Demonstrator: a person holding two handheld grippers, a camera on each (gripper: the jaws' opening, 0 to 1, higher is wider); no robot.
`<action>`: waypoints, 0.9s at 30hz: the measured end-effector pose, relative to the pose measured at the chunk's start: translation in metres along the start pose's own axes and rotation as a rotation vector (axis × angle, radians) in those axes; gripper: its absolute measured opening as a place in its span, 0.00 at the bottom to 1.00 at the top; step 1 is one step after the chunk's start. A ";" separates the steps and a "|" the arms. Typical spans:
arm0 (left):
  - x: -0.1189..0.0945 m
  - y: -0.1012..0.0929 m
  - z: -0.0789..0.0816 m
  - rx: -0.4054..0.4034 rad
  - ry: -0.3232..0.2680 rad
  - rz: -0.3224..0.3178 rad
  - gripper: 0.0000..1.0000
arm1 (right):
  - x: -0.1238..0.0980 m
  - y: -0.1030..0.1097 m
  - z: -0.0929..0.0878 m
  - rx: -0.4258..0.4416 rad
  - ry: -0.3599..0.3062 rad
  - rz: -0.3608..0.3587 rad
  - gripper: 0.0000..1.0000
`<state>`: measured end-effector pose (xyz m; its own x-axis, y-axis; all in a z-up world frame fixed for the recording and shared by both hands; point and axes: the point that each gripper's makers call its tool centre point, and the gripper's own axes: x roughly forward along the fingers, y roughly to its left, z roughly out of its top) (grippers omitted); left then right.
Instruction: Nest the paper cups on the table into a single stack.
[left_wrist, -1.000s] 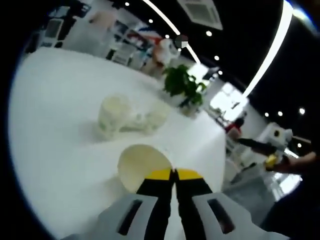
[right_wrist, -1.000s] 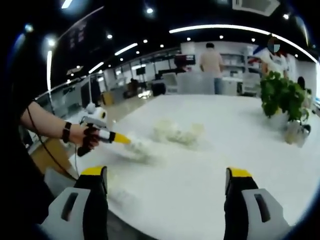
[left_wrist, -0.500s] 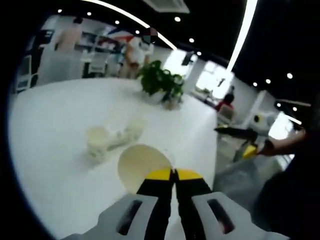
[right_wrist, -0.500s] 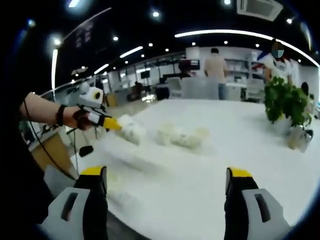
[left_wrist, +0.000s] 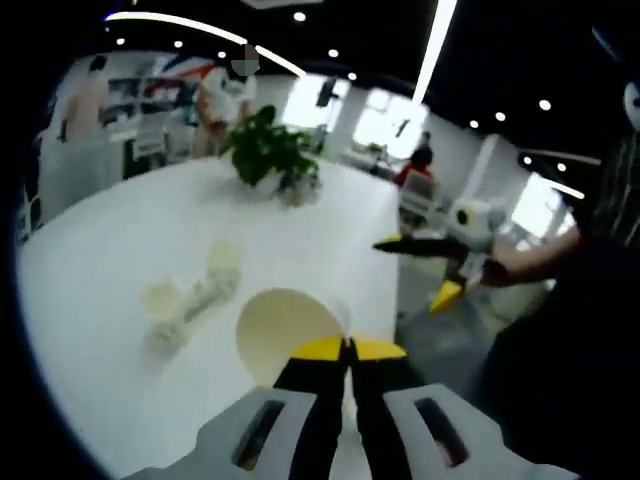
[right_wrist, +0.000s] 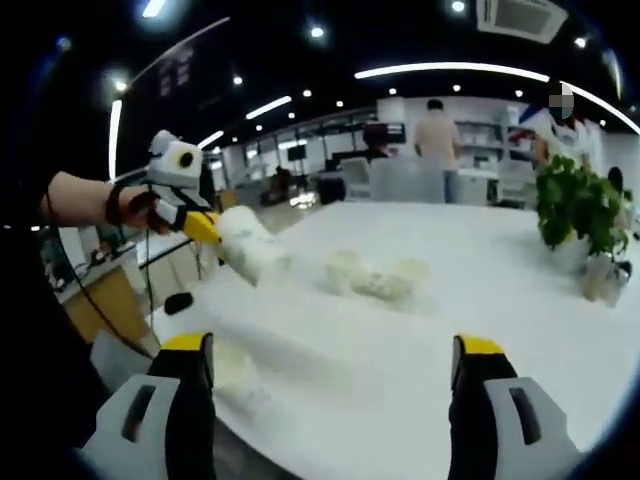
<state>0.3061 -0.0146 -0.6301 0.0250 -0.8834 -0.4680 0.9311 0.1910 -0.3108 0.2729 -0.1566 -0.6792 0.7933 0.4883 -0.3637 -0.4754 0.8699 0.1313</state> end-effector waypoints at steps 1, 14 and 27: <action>0.000 -0.003 0.002 0.012 0.007 -0.004 0.00 | 0.000 0.000 0.000 -0.001 -0.001 -0.001 0.97; -0.015 -0.044 0.023 0.270 0.222 -0.044 0.00 | -0.008 -0.005 -0.006 0.046 -0.027 -0.028 0.97; -0.019 -0.066 0.016 0.392 0.339 -0.081 0.00 | -0.006 -0.001 -0.008 0.044 -0.027 -0.032 0.97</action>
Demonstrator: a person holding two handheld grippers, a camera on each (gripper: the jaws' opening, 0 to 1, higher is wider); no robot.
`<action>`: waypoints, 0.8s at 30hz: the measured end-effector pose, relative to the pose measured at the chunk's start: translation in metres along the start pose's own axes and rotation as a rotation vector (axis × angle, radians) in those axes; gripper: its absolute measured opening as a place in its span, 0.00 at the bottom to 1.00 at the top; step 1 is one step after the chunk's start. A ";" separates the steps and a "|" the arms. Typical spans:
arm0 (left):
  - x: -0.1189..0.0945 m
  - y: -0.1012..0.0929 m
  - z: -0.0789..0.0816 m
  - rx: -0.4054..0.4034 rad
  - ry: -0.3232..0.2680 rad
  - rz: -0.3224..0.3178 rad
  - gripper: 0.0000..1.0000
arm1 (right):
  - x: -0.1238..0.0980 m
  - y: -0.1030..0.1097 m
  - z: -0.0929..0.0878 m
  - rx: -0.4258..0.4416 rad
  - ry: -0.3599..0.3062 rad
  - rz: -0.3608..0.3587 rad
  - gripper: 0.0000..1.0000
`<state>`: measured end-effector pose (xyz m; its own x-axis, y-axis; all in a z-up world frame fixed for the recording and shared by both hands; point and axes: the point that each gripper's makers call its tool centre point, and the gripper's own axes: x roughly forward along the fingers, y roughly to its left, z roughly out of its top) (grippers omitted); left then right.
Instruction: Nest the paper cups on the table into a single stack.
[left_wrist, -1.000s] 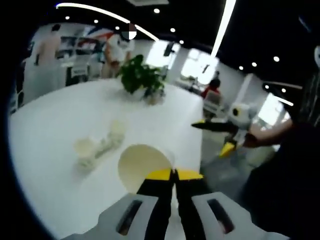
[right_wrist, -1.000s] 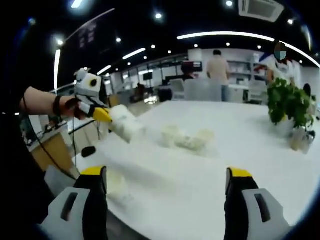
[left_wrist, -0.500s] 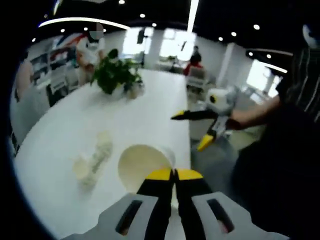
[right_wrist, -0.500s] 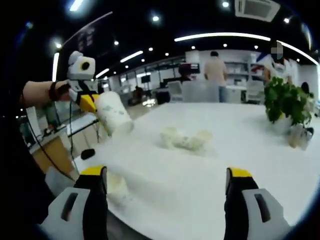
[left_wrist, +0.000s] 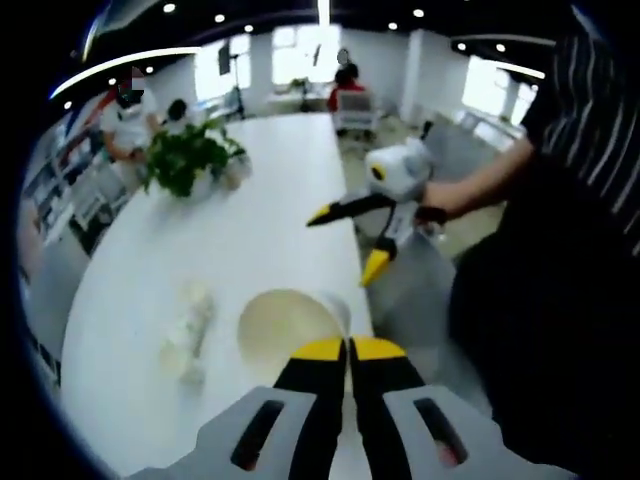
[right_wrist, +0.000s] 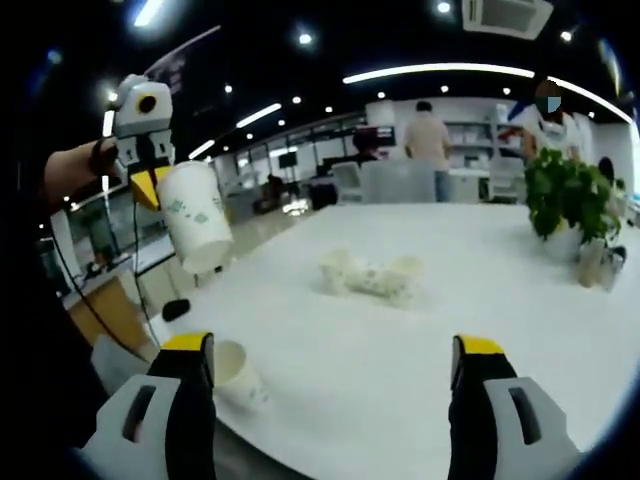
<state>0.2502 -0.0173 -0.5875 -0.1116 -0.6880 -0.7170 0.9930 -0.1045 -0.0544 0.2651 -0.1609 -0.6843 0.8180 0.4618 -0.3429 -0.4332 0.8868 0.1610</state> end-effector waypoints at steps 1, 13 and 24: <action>0.001 -0.001 -0.001 0.004 0.005 -0.004 0.00 | 0.000 0.000 0.001 0.000 -0.002 0.000 0.97; 0.033 -0.024 -0.042 0.137 0.159 -0.047 0.00 | -0.001 -0.005 0.008 -0.019 -0.006 -0.013 0.95; 0.052 -0.027 -0.061 0.266 0.245 -0.059 0.00 | 0.001 -0.011 0.009 -0.005 -0.009 -0.019 0.94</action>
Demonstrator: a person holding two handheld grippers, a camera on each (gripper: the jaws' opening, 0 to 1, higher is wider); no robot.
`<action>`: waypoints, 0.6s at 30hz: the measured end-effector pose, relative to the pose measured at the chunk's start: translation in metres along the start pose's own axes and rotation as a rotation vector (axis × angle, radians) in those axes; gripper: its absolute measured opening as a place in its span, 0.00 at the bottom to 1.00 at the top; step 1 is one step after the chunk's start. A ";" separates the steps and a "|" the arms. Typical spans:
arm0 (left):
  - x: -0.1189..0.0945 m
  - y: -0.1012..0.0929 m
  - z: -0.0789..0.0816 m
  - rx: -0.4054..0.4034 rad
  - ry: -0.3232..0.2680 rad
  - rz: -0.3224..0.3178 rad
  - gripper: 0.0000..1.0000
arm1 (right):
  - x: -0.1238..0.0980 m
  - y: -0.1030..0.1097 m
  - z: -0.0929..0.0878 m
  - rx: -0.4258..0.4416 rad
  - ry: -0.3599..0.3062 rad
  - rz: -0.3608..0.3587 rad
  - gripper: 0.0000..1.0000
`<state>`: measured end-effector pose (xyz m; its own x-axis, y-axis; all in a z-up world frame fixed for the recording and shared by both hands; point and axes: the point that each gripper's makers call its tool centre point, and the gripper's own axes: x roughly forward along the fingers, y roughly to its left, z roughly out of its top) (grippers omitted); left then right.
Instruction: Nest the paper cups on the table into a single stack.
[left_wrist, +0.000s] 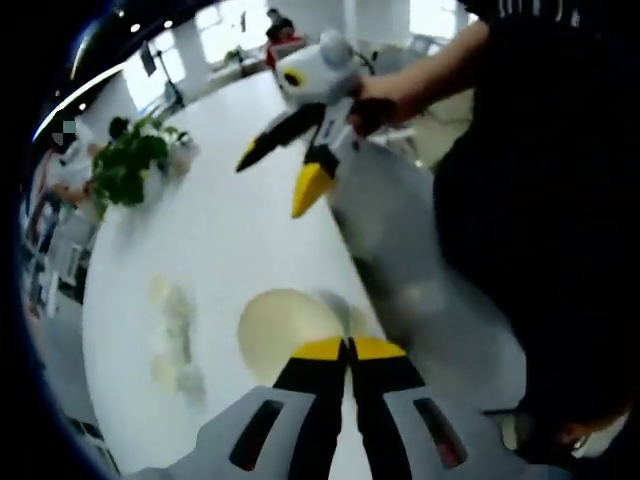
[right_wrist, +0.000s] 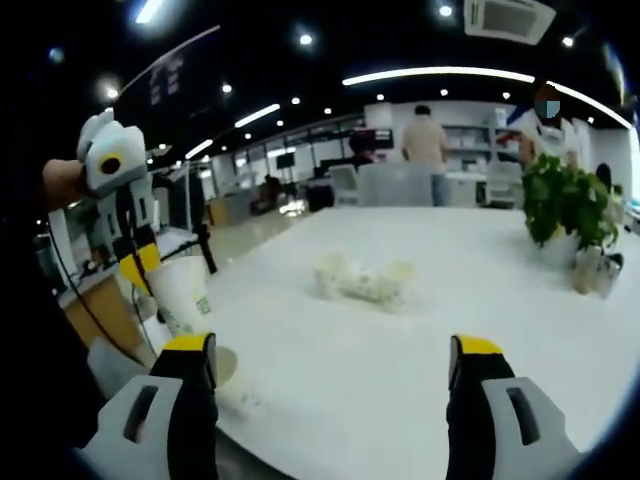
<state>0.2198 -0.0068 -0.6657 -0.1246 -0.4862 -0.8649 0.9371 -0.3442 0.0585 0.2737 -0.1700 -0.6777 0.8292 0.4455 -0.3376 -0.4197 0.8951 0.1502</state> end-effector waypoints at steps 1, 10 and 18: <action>0.002 0.000 -0.001 0.003 0.002 -0.002 0.00 | 0.000 0.000 0.000 0.000 0.000 0.000 0.94; 0.019 -0.007 -0.013 0.031 0.046 -0.025 0.00 | 0.000 -0.005 -0.003 0.014 0.003 -0.007 0.94; 0.032 -0.011 -0.023 0.058 0.094 -0.022 0.00 | -0.004 -0.009 -0.005 0.023 0.005 -0.018 0.94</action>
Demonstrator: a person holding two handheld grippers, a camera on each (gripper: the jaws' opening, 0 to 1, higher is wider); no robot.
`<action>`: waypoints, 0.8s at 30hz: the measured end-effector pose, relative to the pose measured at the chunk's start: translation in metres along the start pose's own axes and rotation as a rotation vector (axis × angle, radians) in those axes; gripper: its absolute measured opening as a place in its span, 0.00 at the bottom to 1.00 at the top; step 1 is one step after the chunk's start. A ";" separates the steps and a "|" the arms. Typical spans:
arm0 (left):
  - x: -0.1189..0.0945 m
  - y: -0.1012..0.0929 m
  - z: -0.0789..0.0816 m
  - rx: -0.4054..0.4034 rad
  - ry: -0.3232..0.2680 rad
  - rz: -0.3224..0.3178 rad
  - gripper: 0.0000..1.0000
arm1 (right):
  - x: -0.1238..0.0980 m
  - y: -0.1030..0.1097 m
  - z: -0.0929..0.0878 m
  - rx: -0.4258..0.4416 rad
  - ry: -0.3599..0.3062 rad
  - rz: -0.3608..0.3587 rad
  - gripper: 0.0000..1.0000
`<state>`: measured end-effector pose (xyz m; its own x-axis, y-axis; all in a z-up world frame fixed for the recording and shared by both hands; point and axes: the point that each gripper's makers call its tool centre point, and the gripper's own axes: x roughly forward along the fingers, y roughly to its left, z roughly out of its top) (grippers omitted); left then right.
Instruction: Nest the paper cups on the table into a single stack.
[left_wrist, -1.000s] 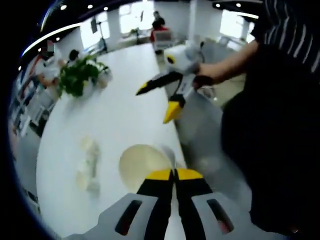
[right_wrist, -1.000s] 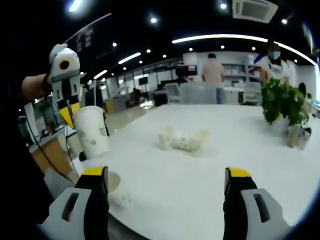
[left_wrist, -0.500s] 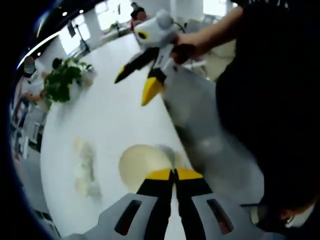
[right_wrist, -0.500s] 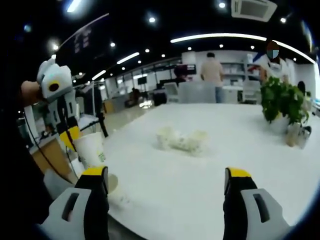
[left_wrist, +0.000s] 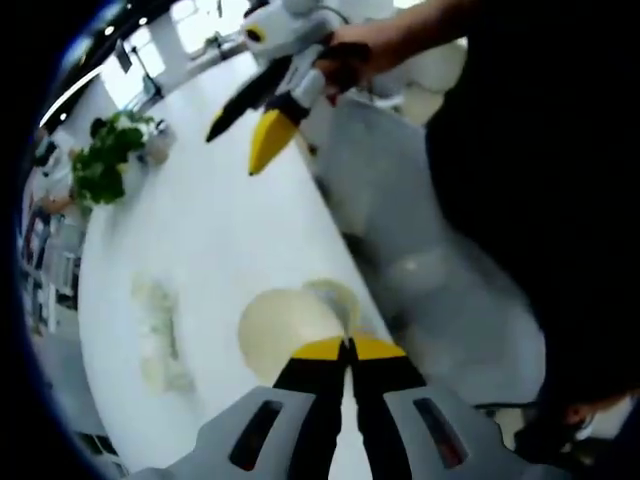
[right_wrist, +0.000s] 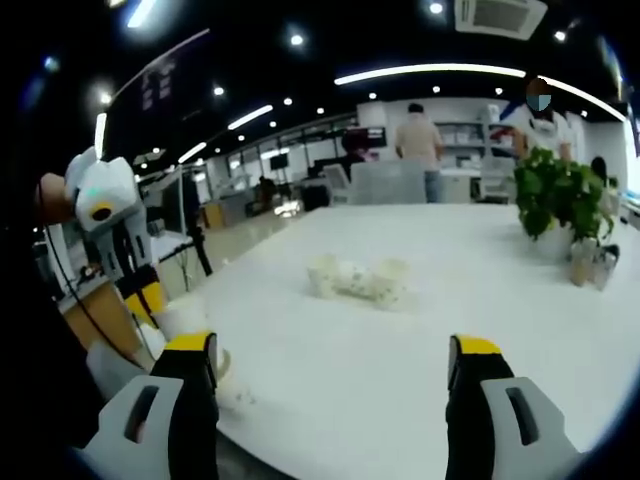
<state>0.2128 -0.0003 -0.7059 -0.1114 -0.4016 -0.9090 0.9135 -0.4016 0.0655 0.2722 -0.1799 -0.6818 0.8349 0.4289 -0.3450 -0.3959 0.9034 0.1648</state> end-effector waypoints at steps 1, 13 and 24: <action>0.001 0.000 0.000 0.005 0.010 0.005 0.00 | 0.000 0.000 0.000 0.003 -0.002 -0.001 0.94; 0.017 -0.003 -0.002 0.037 0.041 -0.020 0.00 | -0.004 -0.003 0.000 0.012 -0.009 -0.009 0.93; 0.031 0.001 -0.004 0.030 0.068 -0.029 0.00 | -0.005 -0.007 -0.004 0.036 -0.010 -0.017 0.93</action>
<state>0.2118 -0.0097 -0.7362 -0.1101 -0.3333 -0.9364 0.8981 -0.4370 0.0499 0.2689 -0.1887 -0.6850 0.8451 0.4136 -0.3387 -0.3680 0.9097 0.1925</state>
